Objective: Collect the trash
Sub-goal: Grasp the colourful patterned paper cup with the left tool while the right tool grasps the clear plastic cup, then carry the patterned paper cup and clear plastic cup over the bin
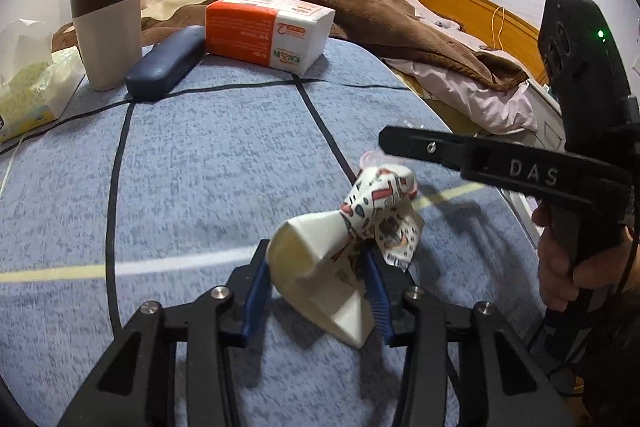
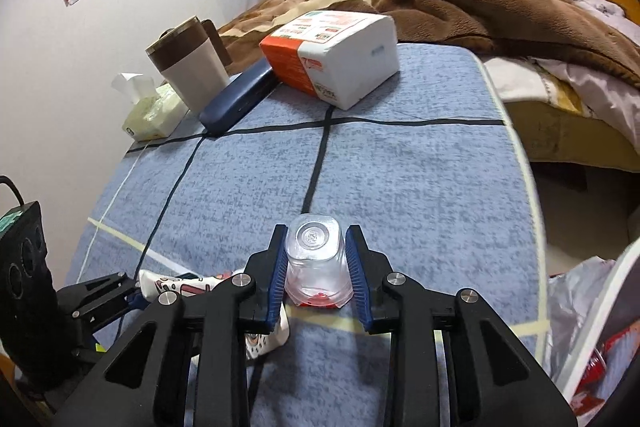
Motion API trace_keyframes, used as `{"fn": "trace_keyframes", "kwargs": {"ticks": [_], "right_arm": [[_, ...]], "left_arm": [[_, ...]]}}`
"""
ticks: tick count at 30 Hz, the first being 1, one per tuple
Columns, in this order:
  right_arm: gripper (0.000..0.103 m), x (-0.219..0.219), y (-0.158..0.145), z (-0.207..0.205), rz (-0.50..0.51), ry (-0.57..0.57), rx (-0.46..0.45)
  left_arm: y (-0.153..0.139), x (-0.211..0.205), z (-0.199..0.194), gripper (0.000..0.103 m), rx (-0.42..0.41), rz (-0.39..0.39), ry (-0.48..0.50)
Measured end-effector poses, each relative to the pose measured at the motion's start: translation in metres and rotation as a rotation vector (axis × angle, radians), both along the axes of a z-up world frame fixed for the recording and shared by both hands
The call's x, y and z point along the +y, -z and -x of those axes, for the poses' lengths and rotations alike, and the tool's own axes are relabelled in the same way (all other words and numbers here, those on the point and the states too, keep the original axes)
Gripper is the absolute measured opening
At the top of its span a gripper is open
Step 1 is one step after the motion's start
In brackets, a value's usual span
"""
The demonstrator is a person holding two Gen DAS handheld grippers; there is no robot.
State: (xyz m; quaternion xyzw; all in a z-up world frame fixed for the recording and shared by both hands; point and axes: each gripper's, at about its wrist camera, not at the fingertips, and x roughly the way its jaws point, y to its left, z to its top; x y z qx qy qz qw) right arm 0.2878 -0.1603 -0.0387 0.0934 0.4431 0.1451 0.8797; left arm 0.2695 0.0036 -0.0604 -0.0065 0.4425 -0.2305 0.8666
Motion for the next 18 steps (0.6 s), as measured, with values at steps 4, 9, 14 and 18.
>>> {"fn": "trace_keyframes", "kwargs": {"ticks": [4,9,14,18], "right_arm": [[0.03,-0.009,-0.003,0.008,-0.008,0.024,-0.015],[0.03,-0.023,-0.005,0.019,-0.012,0.058,-0.03],[0.03,-0.035,-0.007,0.026,-0.007,0.089,-0.043],[0.03,-0.044,-0.01,0.032,-0.014,0.112,-0.056]], "left_arm": [[-0.001,-0.002,0.005,0.037,0.009,0.016,0.004],[0.0,-0.009,0.01,0.038,0.018,0.052,0.028],[-0.008,-0.014,0.017,0.068,-0.029,0.028,0.048],[-0.018,-0.019,0.021,0.077,-0.089,-0.047,0.065]]}}
